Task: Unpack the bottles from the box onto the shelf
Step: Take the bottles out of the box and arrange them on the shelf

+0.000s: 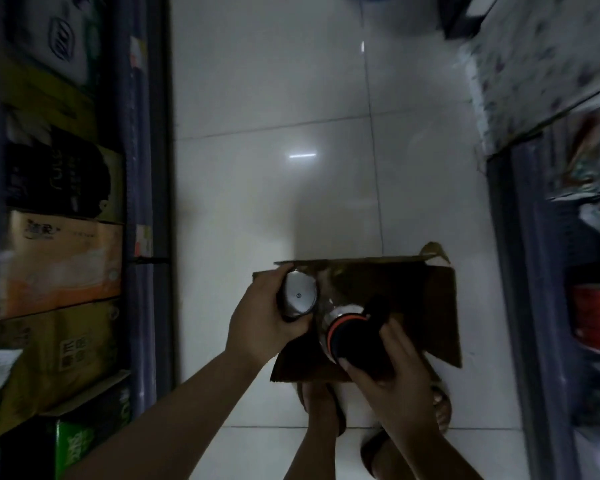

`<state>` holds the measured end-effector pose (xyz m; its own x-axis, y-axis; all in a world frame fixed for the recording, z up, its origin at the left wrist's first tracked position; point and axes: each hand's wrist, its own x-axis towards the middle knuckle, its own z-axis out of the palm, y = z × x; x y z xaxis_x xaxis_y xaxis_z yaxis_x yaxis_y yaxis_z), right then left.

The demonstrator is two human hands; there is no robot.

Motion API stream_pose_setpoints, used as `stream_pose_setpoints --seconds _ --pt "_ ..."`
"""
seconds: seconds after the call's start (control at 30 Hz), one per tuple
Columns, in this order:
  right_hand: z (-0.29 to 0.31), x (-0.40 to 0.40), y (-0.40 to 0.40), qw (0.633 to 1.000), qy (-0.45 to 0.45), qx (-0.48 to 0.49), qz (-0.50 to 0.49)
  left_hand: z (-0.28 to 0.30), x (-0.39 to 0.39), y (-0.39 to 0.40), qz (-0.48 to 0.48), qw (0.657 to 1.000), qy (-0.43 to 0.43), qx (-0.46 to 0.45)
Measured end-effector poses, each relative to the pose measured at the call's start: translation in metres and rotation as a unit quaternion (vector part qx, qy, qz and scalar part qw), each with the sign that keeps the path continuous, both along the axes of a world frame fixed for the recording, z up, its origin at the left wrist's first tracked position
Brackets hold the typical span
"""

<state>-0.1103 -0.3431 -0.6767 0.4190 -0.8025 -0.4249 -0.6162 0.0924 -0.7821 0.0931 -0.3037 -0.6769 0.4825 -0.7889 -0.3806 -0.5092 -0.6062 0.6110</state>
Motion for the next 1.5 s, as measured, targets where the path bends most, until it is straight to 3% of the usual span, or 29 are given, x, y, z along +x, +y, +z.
stream_pose_setpoints --seconds 0.17,0.37,0.63,0.9,1.13,1.5 --pt "0.12 -0.017 -0.052 0.988 -0.091 -0.028 -0.123 0.105 -0.005 -0.021 -0.069 0.997 0.02 -0.042" --pt "0.307 -0.038 -0.111 0.942 -0.238 -0.034 -0.234 0.285 -0.016 -0.067 -0.147 0.981 0.046 -0.118" --pt "0.559 -0.092 -0.169 0.886 -0.35 -0.217 -0.214 0.544 -0.036 -0.133 -0.136 0.949 0.043 -0.282" --pt "0.762 -0.149 -0.166 0.836 -0.402 -0.325 -0.184 0.755 -0.098 -0.153 -0.152 0.859 0.092 -0.48" --pt "0.88 -0.175 -0.155 0.782 -0.415 -0.417 -0.204 0.865 -0.143 -0.174 -0.158 0.792 0.137 -0.573" --pt "0.975 -0.195 -0.163 0.694 -0.401 -0.54 -0.257 0.97 -0.187 -0.231 -0.211 0.679 0.182 -0.679"
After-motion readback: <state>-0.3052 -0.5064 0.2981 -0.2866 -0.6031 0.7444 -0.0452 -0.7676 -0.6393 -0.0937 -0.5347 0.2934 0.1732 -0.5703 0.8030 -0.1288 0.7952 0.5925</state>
